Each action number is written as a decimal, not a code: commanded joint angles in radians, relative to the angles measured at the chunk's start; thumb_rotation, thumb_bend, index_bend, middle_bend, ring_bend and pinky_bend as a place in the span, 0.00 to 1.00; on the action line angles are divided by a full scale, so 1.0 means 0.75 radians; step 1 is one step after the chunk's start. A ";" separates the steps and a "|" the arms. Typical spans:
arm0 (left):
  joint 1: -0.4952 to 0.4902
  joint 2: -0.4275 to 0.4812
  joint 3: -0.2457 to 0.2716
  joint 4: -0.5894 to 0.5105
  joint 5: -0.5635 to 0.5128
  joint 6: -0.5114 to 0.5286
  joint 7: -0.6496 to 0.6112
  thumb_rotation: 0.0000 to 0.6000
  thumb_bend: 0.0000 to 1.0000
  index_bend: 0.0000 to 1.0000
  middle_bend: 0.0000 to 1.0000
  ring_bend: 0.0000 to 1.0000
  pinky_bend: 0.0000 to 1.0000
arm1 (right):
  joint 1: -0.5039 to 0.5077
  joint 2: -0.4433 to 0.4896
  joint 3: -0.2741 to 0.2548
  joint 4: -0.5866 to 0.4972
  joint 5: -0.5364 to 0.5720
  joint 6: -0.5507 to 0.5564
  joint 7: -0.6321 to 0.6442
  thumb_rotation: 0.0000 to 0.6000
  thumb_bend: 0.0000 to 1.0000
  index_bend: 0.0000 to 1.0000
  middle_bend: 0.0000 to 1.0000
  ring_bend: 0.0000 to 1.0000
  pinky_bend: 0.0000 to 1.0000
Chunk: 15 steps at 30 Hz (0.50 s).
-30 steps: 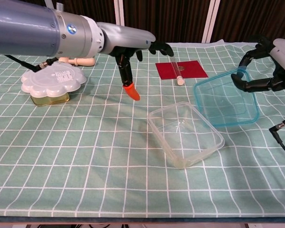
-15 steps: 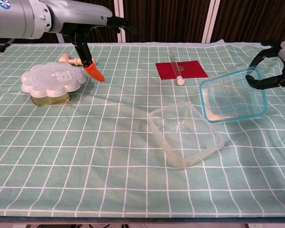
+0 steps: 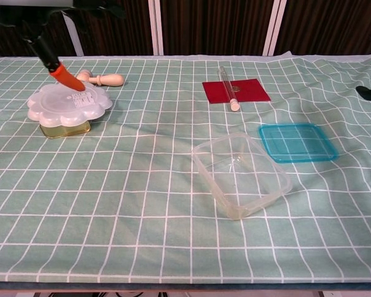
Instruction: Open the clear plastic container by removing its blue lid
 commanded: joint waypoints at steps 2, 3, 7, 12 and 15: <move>0.174 0.092 0.103 -0.127 0.147 0.179 0.033 1.00 0.00 0.00 0.00 0.00 0.13 | -0.116 0.159 -0.116 -0.161 -0.075 0.038 0.053 1.00 0.39 0.00 0.00 0.00 0.00; 0.210 0.104 0.124 -0.144 0.173 0.215 0.034 1.00 0.00 0.00 0.00 0.00 0.13 | -0.136 0.188 -0.138 -0.187 -0.090 0.044 0.059 1.00 0.38 0.00 0.00 0.00 0.00; 0.421 0.145 0.242 -0.181 0.339 0.407 0.021 1.00 0.00 0.00 0.00 0.00 0.11 | -0.233 0.351 -0.237 -0.329 -0.191 0.073 0.139 1.00 0.35 0.00 0.00 0.00 0.00; 0.669 0.145 0.345 -0.107 0.530 0.616 -0.084 1.00 0.00 0.00 0.00 0.00 0.10 | -0.330 0.526 -0.327 -0.414 -0.343 0.131 0.271 1.00 0.35 0.00 0.00 0.00 0.00; 0.794 0.123 0.373 -0.010 0.613 0.730 -0.160 1.00 0.00 0.00 0.00 0.00 0.08 | -0.373 0.600 -0.368 -0.420 -0.421 0.169 0.326 1.00 0.35 0.00 0.00 0.00 0.00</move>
